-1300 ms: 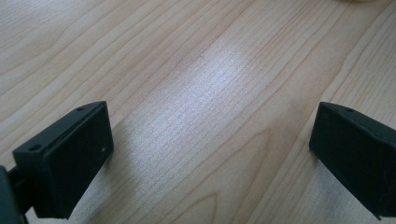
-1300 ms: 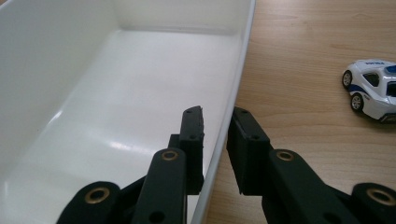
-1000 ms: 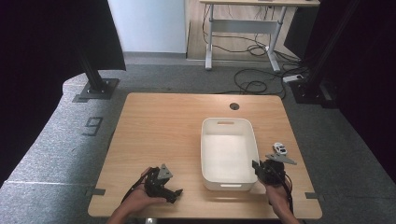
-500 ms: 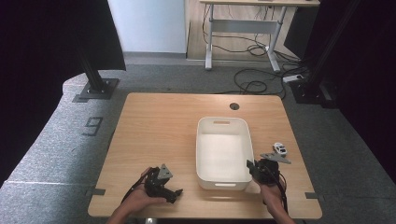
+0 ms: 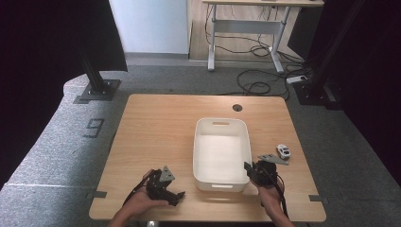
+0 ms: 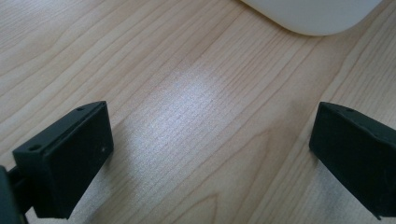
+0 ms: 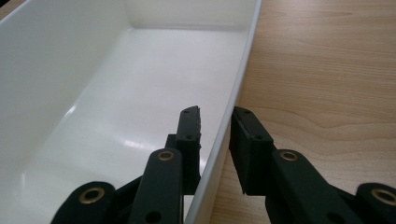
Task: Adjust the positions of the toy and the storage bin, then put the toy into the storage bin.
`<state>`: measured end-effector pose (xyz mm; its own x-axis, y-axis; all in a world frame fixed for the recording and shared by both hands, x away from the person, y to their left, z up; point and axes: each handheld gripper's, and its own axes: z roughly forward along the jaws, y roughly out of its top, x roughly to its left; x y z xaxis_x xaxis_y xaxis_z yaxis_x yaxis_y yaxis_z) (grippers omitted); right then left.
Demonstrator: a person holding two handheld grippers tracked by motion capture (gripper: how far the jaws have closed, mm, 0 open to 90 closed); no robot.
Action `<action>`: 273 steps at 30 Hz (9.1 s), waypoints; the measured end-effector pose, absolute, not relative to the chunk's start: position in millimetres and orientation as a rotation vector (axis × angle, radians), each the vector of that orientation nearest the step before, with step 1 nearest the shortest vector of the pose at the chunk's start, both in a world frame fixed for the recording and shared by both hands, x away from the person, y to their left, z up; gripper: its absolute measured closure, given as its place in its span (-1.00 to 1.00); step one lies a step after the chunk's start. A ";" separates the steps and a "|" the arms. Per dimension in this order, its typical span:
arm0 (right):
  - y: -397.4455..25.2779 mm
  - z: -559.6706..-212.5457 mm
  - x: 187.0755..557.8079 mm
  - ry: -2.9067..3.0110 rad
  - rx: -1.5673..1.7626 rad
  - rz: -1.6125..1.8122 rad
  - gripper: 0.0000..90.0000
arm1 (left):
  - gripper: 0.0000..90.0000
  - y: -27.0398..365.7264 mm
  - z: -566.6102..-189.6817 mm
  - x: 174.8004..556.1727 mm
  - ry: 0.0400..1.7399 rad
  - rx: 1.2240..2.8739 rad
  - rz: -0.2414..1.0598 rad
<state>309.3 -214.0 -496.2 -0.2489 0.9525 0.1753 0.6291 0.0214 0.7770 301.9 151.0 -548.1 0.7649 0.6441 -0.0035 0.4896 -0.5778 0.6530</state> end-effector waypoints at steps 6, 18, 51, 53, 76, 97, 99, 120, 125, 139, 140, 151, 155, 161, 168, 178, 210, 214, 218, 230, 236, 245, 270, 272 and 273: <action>-209.9 -496.8 311.3 1.917 1.607 1.107 0.61 | -1.00 151.0 -548.1 301.9 0.843 2.305 0.308; -200.4 -497.1 316.4 1.930 1.599 1.111 0.60 | -1.00 151.0 -548.0 301.9 0.843 2.305 0.308; -189.8 -498.6 324.3 1.953 1.531 1.186 0.31 | -1.00 151.0 -548.0 301.9 0.843 2.305 0.309; -191.1 -497.7 323.5 1.975 1.480 1.214 0.10 | -1.00 151.1 -548.0 302.0 0.842 2.306 0.308; -210.6 -488.0 312.3 2.052 1.309 1.262 -0.34 | -1.00 151.4 -547.9 301.8 0.841 2.308 0.308; -222.5 -476.2 308.0 2.017 1.293 1.316 -0.35 | -1.00 151.9 -547.9 301.7 0.838 2.309 0.305; -226.9 -473.9 308.1 2.006 1.299 1.324 -0.35 | -1.00 151.9 -547.9 301.8 0.837 2.309 0.304; -248.3 -469.2 309.4 1.980 1.310 1.321 -0.35 | -1.00 151.9 -547.7 302.0 0.835 2.312 0.305; -254.1 -468.5 309.9 1.976 1.317 1.316 -0.34 | -1.00 151.9 -547.7 301.9 0.836 2.313 0.304; -278.6 -474.8 317.4 1.933 1.399 1.272 -0.32 | -1.00 151.8 -547.5 301.9 0.837 2.314 0.304; -280.8 -476.0 318.2 1.931 1.405 1.267 -0.32 | -1.00 151.9 -547.5 301.9 0.837 2.315 0.304; -296.2 -484.6 324.4 1.919 1.418 1.224 -0.33 | -1.00 151.9 -547.4 302.0 0.836 2.316 0.303; -298.0 -485.3 325.0 1.922 1.407 1.208 -0.33 | -1.00 151.9 -547.4 302.1 0.835 2.316 0.302; -301.9 -485.2 325.7 1.913 1.402 1.209 -0.31 | -1.00 152.1 -547.4 302.1 0.833 2.317 0.302; -305.5 -487.1 327.5 1.920 1.405 1.193 -0.30 | -1.00 152.0 -547.4 302.1 0.834 2.316 0.302; -310.4 -491.8 331.6 1.936 1.412 1.141 -0.31 | -1.00 152.1 -547.5 302.0 0.833 2.316 0.302; -334.3 -493.3 335.7 1.896 1.451 1.079 -0.28 | -1.00 152.2 -547.5 302.0 0.832 2.316 0.301; -335.7 -492.6 335.6 1.890 1.453 1.078 -0.27 | -1.00 152.2 -547.5 302.0 0.832 2.316 0.300; -336.5 -491.4 335.5 1.885 1.456 1.079 -0.26 | -1.00 152.3 -547.5 302.0 0.832 2.316 0.301; -333.4 -484.2 336.6 1.881 1.450 1.102 -0.21 | -1.00 152.4 -547.7 302.0 0.830 2.314 0.300; -331.7 -478.5 338.2 1.875 1.443 1.116 -0.17 | -1.00 152.5 -548.0 301.7 0.830 2.310 0.302; -329.2 -478.9 342.9 1.876 1.433 1.102 -0.17 | -1.00 152.5 -548.1 301.6 0.831 2.308 0.304; -321.0 -477.8 351.4 1.901 1.414 1.105 -0.16 | -1.00 152.4 -548.4 301.6 0.831 2.305 0.305; -318.8 -478.4 353.1 1.907 1.410 1.101 -0.16 | -1.00 152.4 -548.4 301.6 0.831 2.304 0.305; -317.5 -478.9 353.9 1.910 1.410 1.101 -0.16 | -1.00 152.4 -548.4 301.6 0.831 2.304 0.305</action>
